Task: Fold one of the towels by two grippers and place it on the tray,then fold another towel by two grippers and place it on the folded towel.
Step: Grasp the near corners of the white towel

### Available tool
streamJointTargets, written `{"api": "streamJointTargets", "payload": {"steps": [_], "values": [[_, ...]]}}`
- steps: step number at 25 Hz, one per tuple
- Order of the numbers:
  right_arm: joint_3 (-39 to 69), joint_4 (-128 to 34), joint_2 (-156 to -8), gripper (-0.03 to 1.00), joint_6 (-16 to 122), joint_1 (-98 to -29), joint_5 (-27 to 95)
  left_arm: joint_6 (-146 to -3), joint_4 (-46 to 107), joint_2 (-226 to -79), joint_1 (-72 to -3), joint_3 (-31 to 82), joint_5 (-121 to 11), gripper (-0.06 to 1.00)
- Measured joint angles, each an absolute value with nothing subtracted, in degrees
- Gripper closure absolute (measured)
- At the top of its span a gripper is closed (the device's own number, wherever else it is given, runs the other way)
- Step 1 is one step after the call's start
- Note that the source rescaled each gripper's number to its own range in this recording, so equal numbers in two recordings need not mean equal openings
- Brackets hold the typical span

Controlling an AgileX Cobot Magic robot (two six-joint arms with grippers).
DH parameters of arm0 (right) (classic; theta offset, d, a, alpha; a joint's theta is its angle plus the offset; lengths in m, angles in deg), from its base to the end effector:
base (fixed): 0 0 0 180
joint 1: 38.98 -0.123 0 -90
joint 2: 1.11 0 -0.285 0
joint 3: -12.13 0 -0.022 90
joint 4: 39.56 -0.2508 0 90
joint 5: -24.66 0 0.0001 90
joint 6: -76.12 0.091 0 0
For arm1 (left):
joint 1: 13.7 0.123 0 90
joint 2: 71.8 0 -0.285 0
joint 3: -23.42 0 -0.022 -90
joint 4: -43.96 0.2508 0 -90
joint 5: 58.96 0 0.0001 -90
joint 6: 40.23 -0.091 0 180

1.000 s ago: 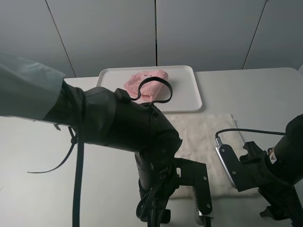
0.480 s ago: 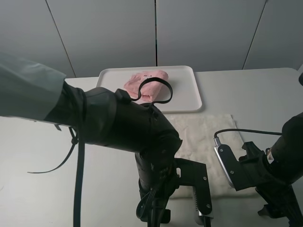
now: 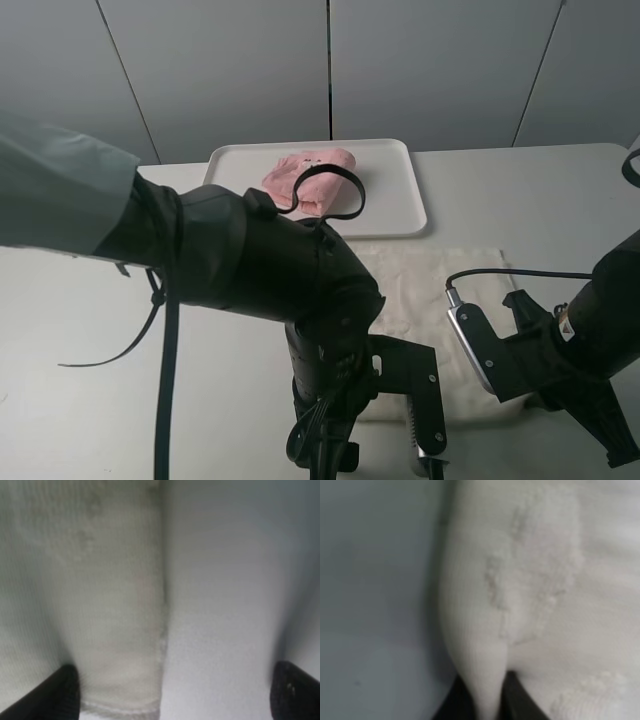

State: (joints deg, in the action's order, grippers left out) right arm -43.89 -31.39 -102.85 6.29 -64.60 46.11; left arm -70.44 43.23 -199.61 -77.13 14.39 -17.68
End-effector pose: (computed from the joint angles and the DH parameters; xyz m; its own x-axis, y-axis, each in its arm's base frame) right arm 0.1596 0.0713 0.0874 0.2247 -0.9733 0.0470 -0.9737 -0.2261 -0.0281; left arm 0.1627 -0.3270 0.0893 0.0542 0.9980 -0.0327 0.9985 -0.0539 0.0090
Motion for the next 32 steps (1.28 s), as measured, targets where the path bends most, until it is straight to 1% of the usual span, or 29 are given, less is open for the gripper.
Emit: {"api": "streamJointTargets", "payload": {"steps": [1,2,13,18,20,21,24,25,26,27,28,32], "values": [[-43.89,-31.18,-102.85,0.94,6.29,-64.60,46.00,-70.44,43.23,-199.61,-77.13,14.39,-17.68,-0.05],[-43.89,-31.18,-102.85,0.95,6.29,-64.60,45.88,-70.44,43.23,-199.61,-77.13,14.52,-17.56,-0.05],[-43.89,-31.54,-102.85,0.95,6.29,-64.60,45.88,-68.71,45.41,-200.29,-77.13,15.99,-16.65,-0.04],[-43.89,-31.54,-102.85,0.95,6.29,-64.60,45.88,-65.20,48.37,-200.42,-77.13,15.99,-17.89,-0.03],[-43.89,-31.54,-102.85,0.95,6.29,-64.60,45.88,-63.82,49.46,-200.51,-77.13,16.02,-18.00,0.06],[-43.89,-31.54,-102.85,0.95,6.29,-64.60,45.88,-63.58,49.97,-200.51,-77.13,16.12,-18.00,0.15],[-43.89,-31.54,-102.85,0.95,6.29,-64.60,45.88,-63.08,50.95,-200.51,-77.13,16.12,-18.46,0.55],[-43.89,-31.65,-102.85,0.95,6.29,-64.60,45.88,-63.05,51.45,-200.63,-77.13,16.12,-18.62,0.72],[-43.89,-32.02,-102.85,0.95,6.29,-64.60,45.88,-62.96,51.84,-200.63,-77.13,16.12,-18.88,0.86],[-43.89,-32.56,-102.85,0.95,6.29,-64.60,45.88,-62.96,51.98,-200.63,-77.13,16.12,-18.89,0.91],[-43.89,-32.92,-102.85,0.95,6.29,-64.60,45.88,-62.96,52.07,-200.63,-77.13,16.12,-18.89,0.92],[-43.89,-33.52,-102.85,0.95,7.54,-64.60,45.88,-62.96,52.07,-200.63,-77.13,16.12,-18.89,0.93]]}}
